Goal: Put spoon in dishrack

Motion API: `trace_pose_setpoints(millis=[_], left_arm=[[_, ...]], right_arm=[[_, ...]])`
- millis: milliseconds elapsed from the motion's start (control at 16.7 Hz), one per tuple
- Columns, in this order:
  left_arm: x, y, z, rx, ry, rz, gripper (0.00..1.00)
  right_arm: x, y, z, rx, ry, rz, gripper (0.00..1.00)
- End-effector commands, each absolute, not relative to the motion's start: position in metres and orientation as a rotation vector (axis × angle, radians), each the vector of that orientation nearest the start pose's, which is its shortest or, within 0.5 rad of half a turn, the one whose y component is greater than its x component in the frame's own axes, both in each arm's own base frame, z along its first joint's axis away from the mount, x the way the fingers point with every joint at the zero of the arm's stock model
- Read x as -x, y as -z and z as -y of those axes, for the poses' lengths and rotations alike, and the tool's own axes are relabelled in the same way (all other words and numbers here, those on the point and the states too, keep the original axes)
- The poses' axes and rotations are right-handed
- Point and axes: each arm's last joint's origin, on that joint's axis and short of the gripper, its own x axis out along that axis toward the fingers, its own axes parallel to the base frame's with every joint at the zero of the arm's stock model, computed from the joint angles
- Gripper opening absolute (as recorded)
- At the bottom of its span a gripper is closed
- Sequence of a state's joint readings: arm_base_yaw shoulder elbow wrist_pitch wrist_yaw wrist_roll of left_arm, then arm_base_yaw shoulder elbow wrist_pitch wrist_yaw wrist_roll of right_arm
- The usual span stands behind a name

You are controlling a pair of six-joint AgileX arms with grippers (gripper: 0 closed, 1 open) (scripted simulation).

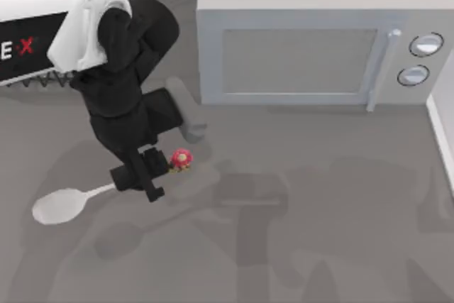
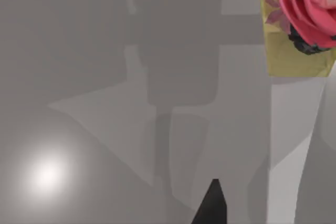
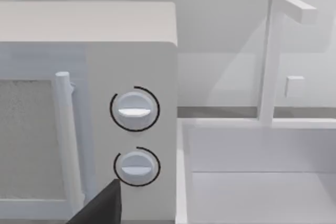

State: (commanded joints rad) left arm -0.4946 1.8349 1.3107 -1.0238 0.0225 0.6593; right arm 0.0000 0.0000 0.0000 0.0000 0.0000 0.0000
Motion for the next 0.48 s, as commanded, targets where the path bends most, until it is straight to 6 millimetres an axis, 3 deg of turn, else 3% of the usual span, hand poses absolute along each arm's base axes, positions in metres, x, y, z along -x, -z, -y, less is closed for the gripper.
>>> trace_pose_setpoints(millis=[300, 480], left_arm=[[-0.292, -0.27, 0.155, -0.873, 0.909, -1.385, 0.0], [-0.283, -0.306, 0.149, -0.867, 0.9, -1.361, 0.0]], right_arm=[[-0.106, -0.16, 0.001, 0.0, 0.0, 0.0, 1.0], [-0.106, -0.16, 0.001, 0.0, 0.0, 0.0, 1.0]])
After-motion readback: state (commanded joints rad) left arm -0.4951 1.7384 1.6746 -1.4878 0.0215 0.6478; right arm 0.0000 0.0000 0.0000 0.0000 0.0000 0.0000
